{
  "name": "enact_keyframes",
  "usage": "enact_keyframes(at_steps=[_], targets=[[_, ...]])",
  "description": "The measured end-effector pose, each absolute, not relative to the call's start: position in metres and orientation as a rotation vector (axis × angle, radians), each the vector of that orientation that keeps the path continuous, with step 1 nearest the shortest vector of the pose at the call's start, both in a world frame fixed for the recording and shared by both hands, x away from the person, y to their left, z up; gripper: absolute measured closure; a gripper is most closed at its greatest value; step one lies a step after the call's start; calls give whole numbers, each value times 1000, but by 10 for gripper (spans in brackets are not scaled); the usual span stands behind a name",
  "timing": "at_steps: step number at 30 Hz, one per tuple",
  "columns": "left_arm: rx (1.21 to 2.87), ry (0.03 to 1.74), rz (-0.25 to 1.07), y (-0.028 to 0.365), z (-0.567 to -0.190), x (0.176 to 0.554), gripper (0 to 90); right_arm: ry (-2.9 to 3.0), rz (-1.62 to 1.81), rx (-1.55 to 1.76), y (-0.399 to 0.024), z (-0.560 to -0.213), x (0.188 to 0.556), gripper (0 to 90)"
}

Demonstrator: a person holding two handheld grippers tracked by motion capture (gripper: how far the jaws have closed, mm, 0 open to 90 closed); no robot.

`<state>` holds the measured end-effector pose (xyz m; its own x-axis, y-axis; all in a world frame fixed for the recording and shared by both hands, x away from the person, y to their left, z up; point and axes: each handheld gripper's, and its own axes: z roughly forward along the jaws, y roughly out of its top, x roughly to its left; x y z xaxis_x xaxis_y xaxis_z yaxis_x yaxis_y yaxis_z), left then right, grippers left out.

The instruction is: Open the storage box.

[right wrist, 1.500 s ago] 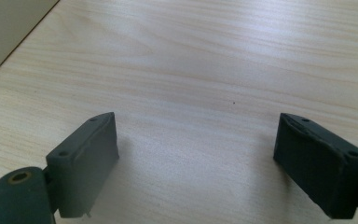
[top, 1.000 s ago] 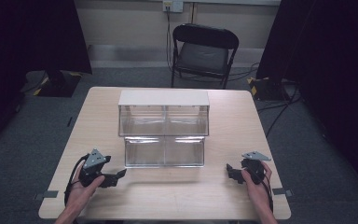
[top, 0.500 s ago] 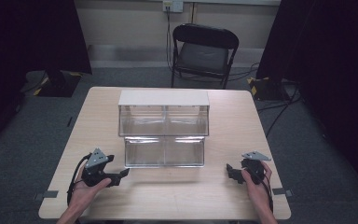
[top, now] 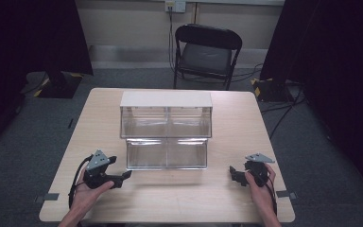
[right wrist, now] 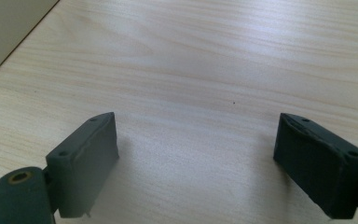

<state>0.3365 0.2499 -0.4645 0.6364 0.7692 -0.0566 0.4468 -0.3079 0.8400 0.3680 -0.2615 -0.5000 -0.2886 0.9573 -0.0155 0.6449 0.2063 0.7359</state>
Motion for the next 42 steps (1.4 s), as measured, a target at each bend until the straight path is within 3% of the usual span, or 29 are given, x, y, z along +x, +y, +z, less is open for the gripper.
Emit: enact_keyframes(at_steps=[42], targets=[[1942,918,432,250,-458,334,161,2011,869,1484,-261,-500,368,128]])
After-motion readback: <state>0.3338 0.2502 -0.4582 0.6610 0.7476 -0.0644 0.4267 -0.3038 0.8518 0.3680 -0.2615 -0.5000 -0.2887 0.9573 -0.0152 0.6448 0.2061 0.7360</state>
